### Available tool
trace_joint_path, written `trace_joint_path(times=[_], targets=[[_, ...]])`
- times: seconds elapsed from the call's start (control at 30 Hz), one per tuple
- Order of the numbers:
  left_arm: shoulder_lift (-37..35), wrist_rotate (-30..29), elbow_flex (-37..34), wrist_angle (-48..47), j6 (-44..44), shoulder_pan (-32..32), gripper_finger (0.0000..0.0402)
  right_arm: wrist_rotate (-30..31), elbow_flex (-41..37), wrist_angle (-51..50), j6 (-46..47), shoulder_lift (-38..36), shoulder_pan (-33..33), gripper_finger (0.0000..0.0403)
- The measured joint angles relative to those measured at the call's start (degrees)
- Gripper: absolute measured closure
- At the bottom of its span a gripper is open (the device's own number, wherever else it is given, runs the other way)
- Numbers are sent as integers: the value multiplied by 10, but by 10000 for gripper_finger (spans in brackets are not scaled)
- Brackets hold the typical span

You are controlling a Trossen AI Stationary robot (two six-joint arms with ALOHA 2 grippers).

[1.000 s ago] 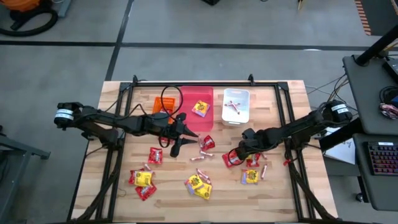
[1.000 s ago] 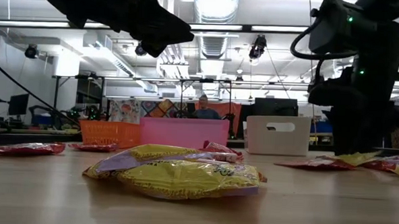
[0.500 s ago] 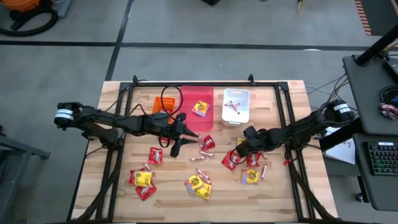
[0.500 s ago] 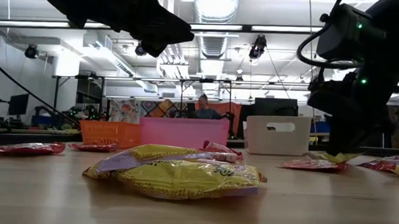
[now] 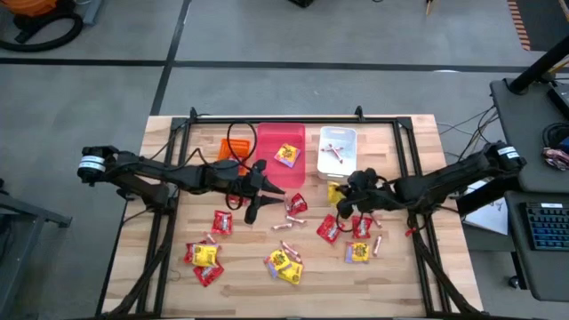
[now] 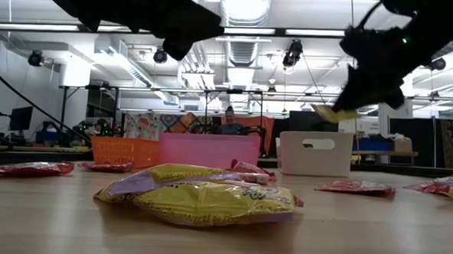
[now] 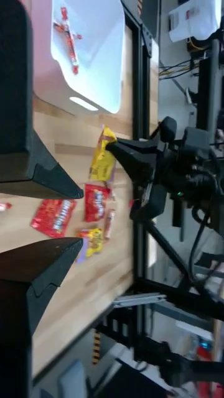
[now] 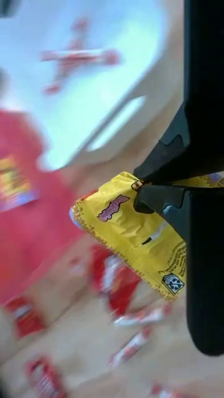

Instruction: Organize candy in baskets

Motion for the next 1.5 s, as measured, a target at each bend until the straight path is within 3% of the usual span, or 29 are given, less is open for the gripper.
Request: trace_joint_path(times=[0.2,0.37,0.57,0.7,0.93,1.23,1.37,1.5], targets=[[0,0,0,23,-27,0,305,26,-1,184,-172,29,9,394],[0,-4,0,26,-39,0,280,55,-1,413,-364,100,9,394],[0,-89,0,8,-45,-1,230,81,-1,697,-570,205,10,394],[0,-117,0,9,-45,0,204,115,13,804,-647,273,9,394],[11,-119,-1,32,-52,-1,186,160,92,835,-746,362,10,394],[65,-127,-1,45,-67,0,190,165,136,830,-784,380,11,394],[76,-134,-1,57,-67,0,227,165,134,830,-778,380,11,394],[72,-136,-1,56,-55,0,309,155,131,829,-742,380,11,394]])
